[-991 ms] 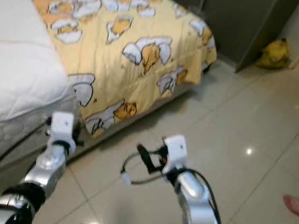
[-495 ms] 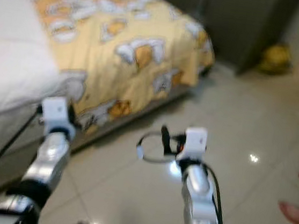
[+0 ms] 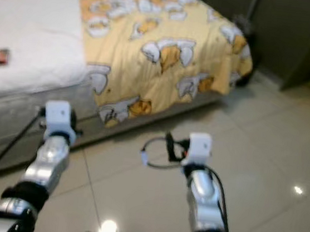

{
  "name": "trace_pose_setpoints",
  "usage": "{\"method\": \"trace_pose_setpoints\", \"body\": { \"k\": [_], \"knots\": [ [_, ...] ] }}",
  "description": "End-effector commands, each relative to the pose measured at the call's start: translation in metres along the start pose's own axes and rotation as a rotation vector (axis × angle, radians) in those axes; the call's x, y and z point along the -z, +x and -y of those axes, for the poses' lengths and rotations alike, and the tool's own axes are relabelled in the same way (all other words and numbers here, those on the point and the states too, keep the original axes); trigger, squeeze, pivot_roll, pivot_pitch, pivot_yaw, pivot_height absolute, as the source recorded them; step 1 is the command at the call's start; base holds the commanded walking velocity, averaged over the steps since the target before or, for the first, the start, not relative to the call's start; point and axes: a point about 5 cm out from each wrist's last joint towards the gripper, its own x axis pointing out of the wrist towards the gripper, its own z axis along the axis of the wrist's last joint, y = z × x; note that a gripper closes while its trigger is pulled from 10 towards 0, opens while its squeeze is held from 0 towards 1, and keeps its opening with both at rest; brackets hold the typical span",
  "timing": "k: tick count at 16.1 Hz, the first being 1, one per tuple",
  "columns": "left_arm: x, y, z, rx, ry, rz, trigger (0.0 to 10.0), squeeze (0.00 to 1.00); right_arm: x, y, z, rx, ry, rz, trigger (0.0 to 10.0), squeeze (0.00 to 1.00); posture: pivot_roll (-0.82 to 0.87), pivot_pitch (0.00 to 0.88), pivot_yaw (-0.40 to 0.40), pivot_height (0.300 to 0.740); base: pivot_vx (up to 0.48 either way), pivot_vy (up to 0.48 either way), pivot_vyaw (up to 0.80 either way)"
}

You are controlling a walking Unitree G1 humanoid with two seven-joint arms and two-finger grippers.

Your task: Clean up the room

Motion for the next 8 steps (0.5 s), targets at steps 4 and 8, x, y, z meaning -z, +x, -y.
{"method": "trace_pose_setpoints", "body": {
  "k": [4, 8],
  "knots": [
    [0.0085, -0.0037, 0.0030, -0.042, -0.034, -0.051, 10.0, 0.00, 0.0035, -0.0048, 0.0094, 0.025, -0.010, -0.002, 10.0, 0.00, -0.16, 0.000, 0.083, 0.740, 0.151, -0.395, 0.45],
    [-0.0014, -0.0046, 0.0093, -0.025, -0.026, 0.016, 10.0, 0.00, -0.0057, -0.0034, 0.0175, 0.055, -0.050, 0.051, 10.0, 0.00, -0.15, 0.000, 0.075, 0.740, 0.190, -0.144, 0.33]
  ]
}}
